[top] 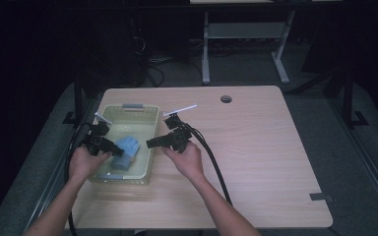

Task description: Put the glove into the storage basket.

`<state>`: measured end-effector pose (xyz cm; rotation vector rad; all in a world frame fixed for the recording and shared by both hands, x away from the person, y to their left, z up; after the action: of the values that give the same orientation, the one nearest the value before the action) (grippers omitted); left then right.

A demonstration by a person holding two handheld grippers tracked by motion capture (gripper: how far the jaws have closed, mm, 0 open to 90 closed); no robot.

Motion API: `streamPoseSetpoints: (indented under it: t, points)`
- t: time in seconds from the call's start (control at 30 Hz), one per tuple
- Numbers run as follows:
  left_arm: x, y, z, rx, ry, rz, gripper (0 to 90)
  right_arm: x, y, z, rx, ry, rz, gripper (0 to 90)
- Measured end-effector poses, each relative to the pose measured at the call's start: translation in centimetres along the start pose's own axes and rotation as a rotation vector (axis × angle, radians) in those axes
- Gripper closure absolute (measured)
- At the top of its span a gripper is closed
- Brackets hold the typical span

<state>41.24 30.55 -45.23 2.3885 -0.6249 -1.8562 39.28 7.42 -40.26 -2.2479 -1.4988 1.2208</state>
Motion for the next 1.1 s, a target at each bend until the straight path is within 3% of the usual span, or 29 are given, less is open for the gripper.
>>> streamPoseSetpoints:
  t: [0.17, 0.4, 0.47, 0.77, 1.1]
  points:
    - [-1.0, 0.0, -0.1, 0.005, 0.051, 0.033, 56.2, -0.5, 0.2, 0.1, 0.0, 0.006, 0.005, 68.1]
    - [-2.0, 0.9, -0.2, -0.009, 0.125, 0.085, 53.2, -1.5, 0.7, 0.3, -0.001, 0.006, 0.019, 64.7]
    - [-2.3, 1.1, -0.3, 0.017, 0.132, 0.103, 53.1, -1.8, 0.9, 0.5, 0.013, 0.013, 0.023, 63.9]
    - [-3.5, 3.5, -1.0, 0.046, 0.216, 0.182, 47.4, -3.4, 2.0, 1.0, 0.027, 0.027, 0.046, 61.6]
    - [-3.8, 5.3, -1.6, 0.069, 0.248, 0.227, 42.1, -5.3, 2.9, 1.2, 0.031, 0.048, 0.064, 57.9]
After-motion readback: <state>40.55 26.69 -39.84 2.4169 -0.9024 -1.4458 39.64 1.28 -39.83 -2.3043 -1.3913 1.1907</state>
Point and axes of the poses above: each handheld gripper's, and its own axes: x roughly forward along the jaws, z roughly out of its underside, y roughly to its right, the point moved 5 cm from there along x, roughly forward along the jaws, and after that the axes turned 2 degrees about -x, right-handed, at the moved point
